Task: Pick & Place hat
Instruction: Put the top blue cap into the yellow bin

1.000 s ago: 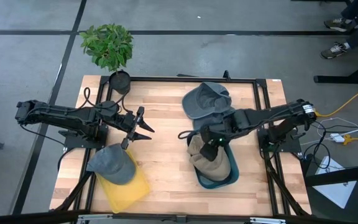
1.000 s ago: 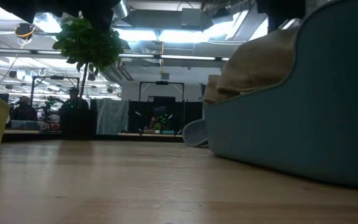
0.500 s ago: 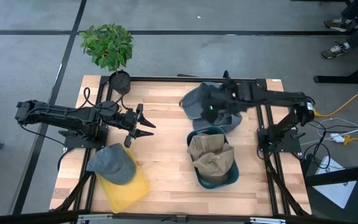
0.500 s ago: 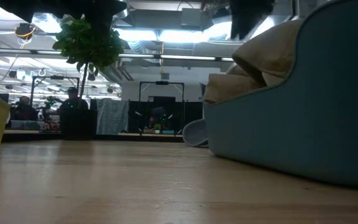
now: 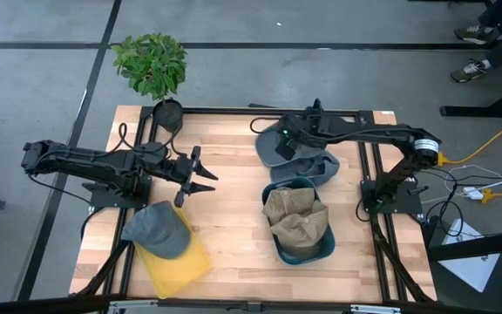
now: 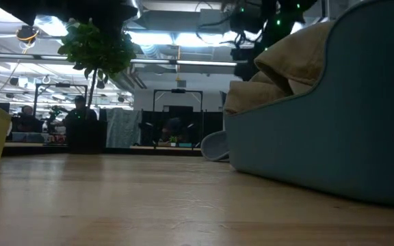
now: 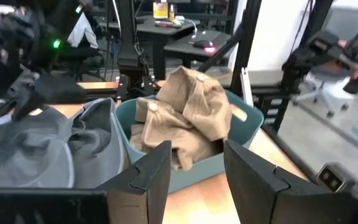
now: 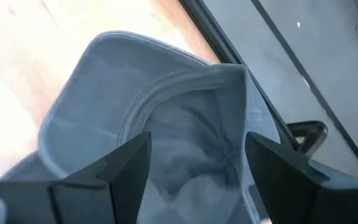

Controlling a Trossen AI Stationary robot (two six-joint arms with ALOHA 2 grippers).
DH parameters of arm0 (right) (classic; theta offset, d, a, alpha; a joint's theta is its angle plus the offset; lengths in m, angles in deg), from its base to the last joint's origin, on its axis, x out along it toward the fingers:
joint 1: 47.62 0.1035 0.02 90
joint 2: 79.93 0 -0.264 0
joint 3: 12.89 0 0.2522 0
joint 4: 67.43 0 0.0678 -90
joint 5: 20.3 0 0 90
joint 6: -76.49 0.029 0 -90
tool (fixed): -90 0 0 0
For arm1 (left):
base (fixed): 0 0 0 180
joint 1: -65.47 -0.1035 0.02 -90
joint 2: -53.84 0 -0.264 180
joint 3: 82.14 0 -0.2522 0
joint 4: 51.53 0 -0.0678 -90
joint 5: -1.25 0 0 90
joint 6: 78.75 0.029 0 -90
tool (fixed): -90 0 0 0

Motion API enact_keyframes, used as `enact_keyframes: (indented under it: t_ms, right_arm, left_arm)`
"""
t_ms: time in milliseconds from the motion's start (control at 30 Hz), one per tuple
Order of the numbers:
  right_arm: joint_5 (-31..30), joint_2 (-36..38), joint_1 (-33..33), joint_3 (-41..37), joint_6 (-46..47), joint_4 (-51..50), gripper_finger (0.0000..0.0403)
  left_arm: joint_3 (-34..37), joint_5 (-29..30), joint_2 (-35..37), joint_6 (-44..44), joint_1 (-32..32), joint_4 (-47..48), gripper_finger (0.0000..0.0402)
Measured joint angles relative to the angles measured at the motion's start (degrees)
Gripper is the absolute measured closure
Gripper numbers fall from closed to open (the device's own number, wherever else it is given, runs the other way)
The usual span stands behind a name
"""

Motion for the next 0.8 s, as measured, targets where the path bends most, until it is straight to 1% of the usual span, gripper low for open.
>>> enact_keyframes:
  t_ms: [100, 167, 233, 333, 467, 800]
  right_arm:
    - [-0.1, 0.0, -0.8, -3.2, -2.2, 5.1, 0.0143]
    - [-0.1, 0.0, -1.5, -4.4, -3.4, 6.5, 0.0143]
    - [-1.3, 0.0, -2.1, -5.2, -3.5, 7.1, 0.0143]
    - [-5.1, 0.0, -3.1, -5.9, -3.1, 7.0, 0.0143]
    - [-5.7, 0.0, -4.4, -7.0, -3.5, 6.6, 0.0143]
    - [-5.7, 0.0, -8.0, -12.3, -2.9, 6.7, 0.0143]
  left_arm:
    - [0.0, 0.5, 0.0, 3.6, 0.0, 1.4, 0.0258]
    - [0.0, 1.7, 0.0, 5.7, 0.0, 2.5, 0.0258]
    - [0.0, 3.6, 0.0, 7.0, 0.0, 3.3, 0.0258]
    - [0.0, 7.0, 0.0, 7.2, 0.0, 3.9, 0.0258]
    - [0.0, 10.5, 0.0, 7.2, 0.0, 4.0, 0.0258]
    - [0.0, 10.5, 0.0, 6.8, 0.0, 4.0, 0.0258]
